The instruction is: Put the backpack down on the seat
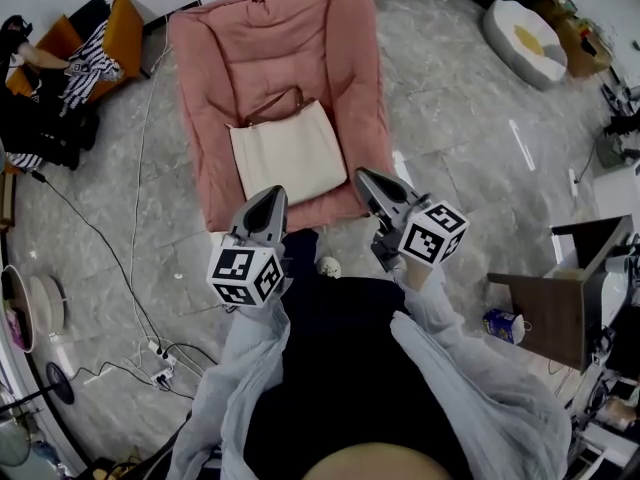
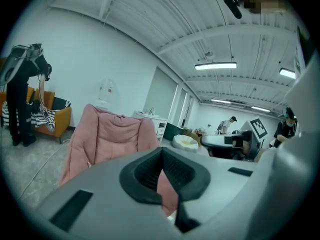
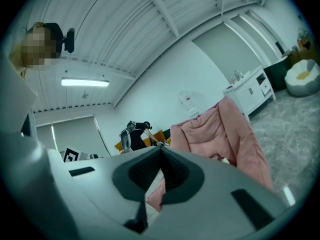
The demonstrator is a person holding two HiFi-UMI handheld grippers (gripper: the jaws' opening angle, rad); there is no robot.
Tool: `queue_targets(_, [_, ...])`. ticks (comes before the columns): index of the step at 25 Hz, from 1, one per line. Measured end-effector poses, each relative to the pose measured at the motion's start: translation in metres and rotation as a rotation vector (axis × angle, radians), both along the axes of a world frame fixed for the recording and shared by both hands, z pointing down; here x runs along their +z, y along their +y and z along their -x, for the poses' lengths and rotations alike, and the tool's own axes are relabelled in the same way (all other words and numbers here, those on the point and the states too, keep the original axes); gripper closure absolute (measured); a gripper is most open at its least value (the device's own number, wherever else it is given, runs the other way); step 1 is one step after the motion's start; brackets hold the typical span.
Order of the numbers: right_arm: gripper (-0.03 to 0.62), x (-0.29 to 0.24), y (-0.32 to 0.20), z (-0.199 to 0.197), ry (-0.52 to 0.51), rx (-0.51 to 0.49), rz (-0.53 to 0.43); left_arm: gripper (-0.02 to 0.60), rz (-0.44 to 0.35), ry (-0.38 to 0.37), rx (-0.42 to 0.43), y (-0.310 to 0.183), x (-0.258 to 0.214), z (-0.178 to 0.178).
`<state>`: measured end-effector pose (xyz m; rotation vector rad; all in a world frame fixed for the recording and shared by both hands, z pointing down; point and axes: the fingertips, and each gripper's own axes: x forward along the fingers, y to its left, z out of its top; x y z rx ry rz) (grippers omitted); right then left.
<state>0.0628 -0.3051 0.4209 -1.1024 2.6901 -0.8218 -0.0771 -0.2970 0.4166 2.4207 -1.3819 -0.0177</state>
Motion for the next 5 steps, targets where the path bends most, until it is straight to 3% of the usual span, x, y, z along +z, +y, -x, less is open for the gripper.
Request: queue_targets(5, [0.586, -0.0025, -0.0025, 0.0003, 0.024, 0.021, -0.004, 0.568, 0.001, -0.006, -0.019, -0.0003, 0.0008, 0.0041])
